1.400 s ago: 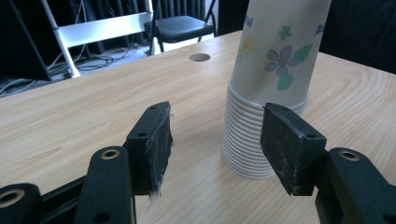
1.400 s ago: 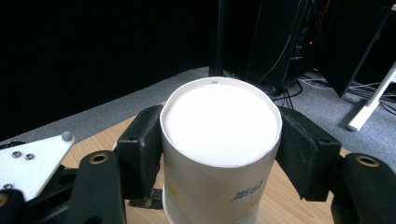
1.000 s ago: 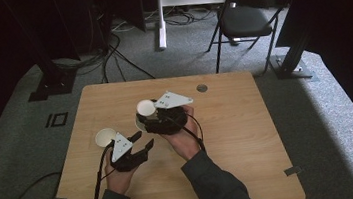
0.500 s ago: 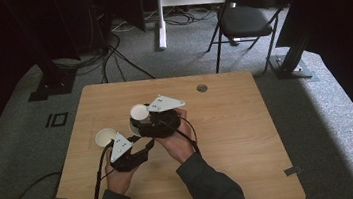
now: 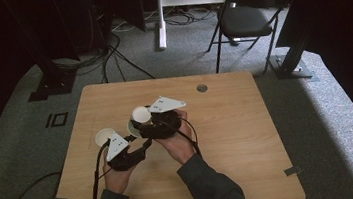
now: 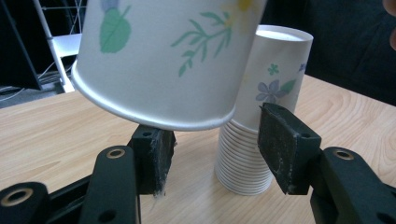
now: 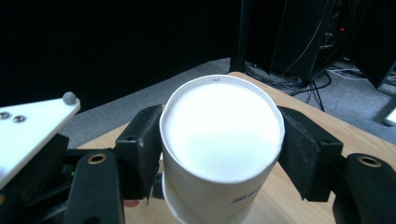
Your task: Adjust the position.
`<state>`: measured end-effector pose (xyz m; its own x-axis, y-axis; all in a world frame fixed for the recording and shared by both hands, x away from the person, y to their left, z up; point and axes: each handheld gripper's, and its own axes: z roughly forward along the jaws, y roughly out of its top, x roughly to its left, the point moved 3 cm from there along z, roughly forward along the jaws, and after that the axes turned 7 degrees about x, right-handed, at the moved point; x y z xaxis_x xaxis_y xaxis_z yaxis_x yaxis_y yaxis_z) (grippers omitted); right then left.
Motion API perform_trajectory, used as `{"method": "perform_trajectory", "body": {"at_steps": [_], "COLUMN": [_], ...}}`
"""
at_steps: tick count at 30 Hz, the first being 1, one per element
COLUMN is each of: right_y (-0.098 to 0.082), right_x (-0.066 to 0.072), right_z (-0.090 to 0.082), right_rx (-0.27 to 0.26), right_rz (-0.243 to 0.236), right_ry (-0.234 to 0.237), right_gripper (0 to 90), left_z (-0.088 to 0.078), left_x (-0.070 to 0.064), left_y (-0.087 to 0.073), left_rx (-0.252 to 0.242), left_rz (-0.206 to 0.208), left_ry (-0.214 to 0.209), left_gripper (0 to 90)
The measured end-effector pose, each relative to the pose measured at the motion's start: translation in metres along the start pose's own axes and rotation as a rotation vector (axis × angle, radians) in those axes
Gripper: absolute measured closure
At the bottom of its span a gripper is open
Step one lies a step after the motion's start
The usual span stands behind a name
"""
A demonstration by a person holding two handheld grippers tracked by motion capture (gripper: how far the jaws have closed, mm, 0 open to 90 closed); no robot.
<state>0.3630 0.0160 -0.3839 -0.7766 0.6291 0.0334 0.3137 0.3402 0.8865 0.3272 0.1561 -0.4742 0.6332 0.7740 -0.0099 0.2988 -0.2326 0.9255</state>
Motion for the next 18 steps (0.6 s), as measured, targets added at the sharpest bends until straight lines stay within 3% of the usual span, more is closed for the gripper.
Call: {"method": "perform_trajectory", "body": {"at_steps": [6,14,18], "right_y": [0.0004,-0.0012,-0.0024], "right_x": [0.0038,0.0042,0.0021], "right_z": [0.0002,0.0014,-0.0004], "right_rx": [-0.01,-0.01,-0.01], "right_rz": [0.007,0.031,0.046], "right_ry": [0.022,0.053,0.068], "right_gripper": [35.6,35.7,35.7], "left_z": [-0.0007,-0.0013,-0.0019], "left_x": [0.0025,0.0041,0.0073], "left_y": [0.0,-0.0007,-0.0013], "left_rx": [-0.012,-0.019,-0.03], "left_rz": [-0.016,-0.027,-0.049], "left_ry": [-0.02,-0.041,-0.044], "left_gripper": [48.5,61.8,63.5]}}
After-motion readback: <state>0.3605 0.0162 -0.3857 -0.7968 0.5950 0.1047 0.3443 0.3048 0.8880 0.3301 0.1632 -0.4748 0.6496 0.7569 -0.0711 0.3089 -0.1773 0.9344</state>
